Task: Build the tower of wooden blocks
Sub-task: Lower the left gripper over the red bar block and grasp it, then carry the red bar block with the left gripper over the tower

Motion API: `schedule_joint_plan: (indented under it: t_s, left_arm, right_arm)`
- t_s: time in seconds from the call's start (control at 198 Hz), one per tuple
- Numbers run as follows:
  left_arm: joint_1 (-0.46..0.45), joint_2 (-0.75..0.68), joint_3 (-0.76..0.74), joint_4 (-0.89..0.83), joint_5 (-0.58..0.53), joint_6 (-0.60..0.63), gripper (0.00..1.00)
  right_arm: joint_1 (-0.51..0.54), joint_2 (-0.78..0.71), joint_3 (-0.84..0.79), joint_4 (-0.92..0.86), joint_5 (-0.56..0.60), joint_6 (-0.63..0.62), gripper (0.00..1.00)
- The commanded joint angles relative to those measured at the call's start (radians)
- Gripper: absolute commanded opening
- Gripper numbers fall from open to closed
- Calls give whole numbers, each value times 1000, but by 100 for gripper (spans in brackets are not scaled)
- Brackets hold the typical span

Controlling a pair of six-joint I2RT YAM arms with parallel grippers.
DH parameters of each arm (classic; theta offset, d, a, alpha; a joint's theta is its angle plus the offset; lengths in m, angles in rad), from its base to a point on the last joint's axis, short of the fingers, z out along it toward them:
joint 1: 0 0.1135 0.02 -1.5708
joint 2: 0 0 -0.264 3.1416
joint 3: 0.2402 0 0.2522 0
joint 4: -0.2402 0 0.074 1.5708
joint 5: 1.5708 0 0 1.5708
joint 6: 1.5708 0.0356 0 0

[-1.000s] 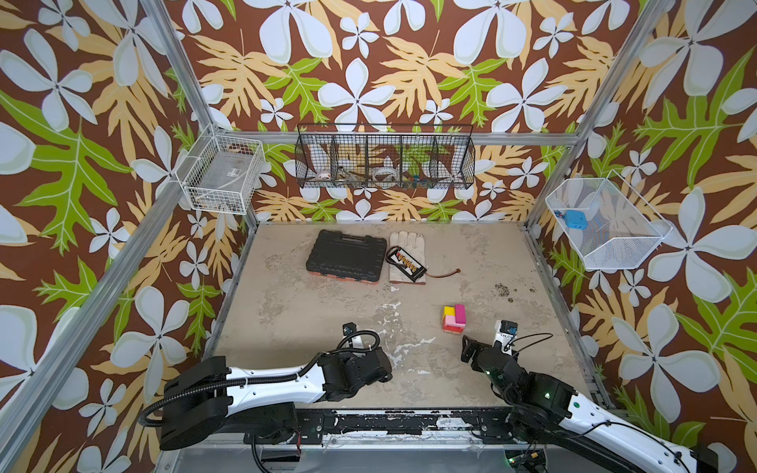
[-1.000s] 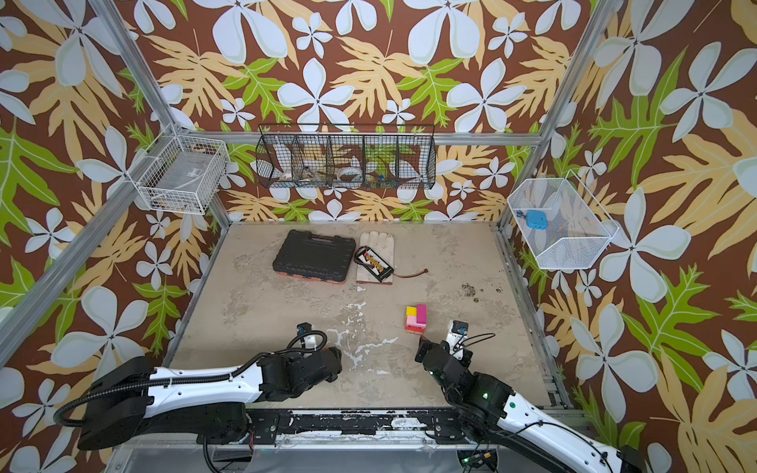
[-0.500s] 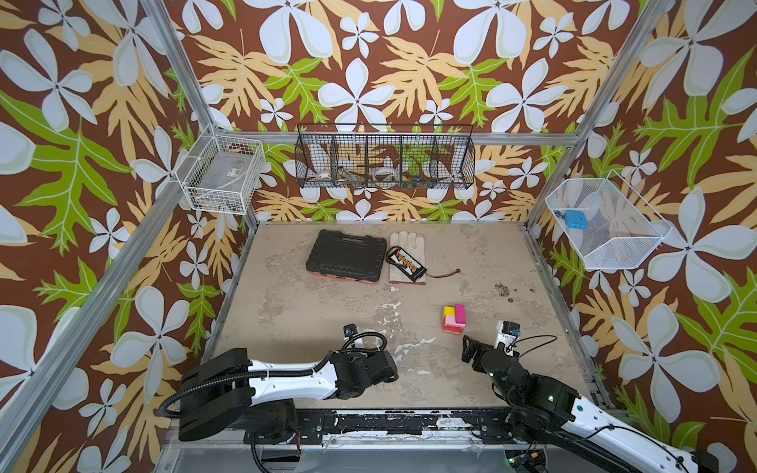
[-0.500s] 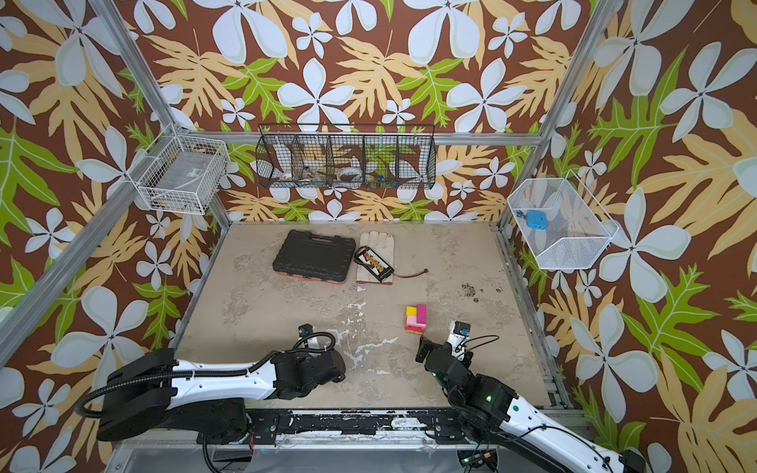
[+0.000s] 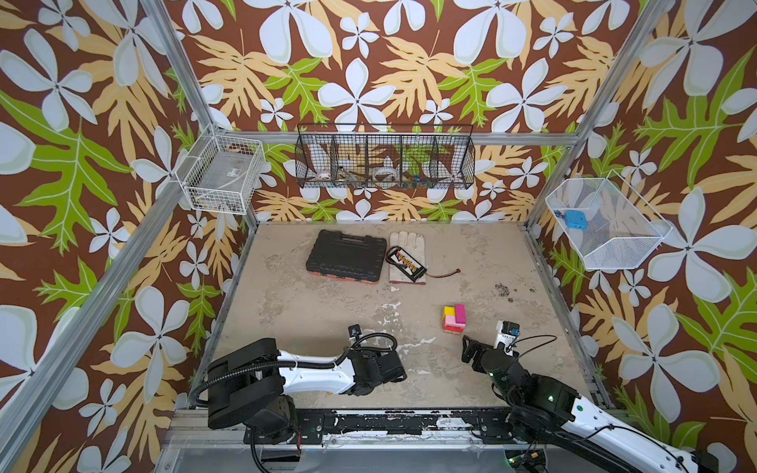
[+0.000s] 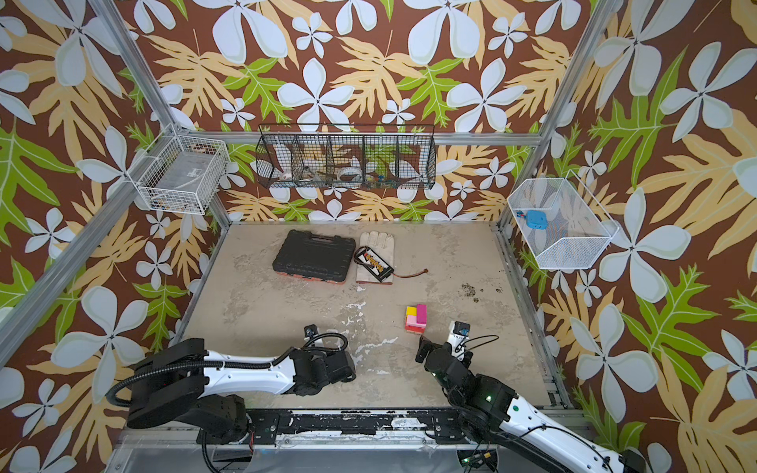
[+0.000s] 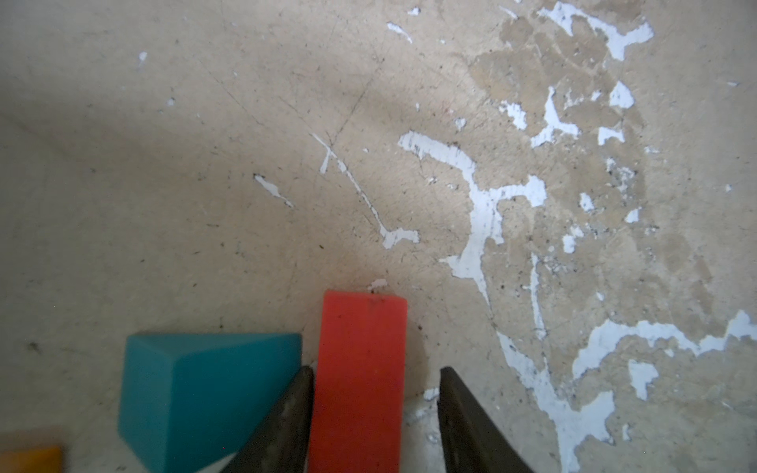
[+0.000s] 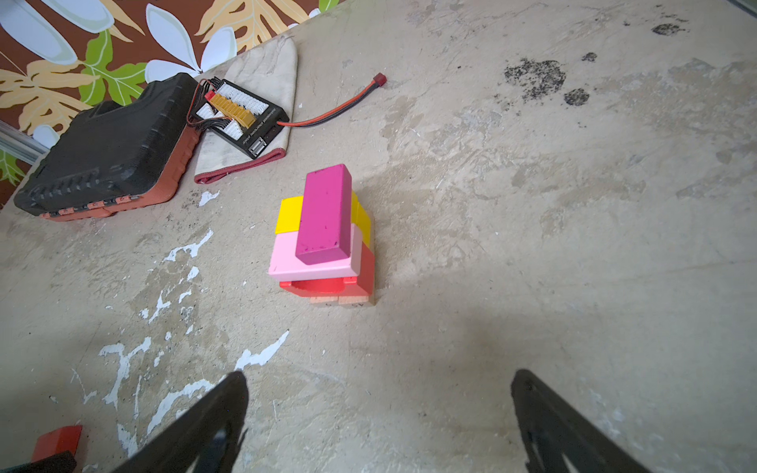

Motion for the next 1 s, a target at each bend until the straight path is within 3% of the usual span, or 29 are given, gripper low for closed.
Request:
schedule_joint_plan:
  t_s: [0.0,0.363,0.64,0.998]
  left_arm:
    - [0,28,11,-37,4,-28,50]
    - [0,59,29,-45,16,-25,25]
    - [0,43,69,-100,6,-1,21]
    - [0,-44,314,-345,-100,86,21]
  right_arm:
    - [0,-3,0,-2,2,3,100]
    - [-1,-11,-2,-6,0,7,100]
    - [-1,-30,-5,-14,-3,8,100]
    - [0,-102,-16,-18,22,33,100]
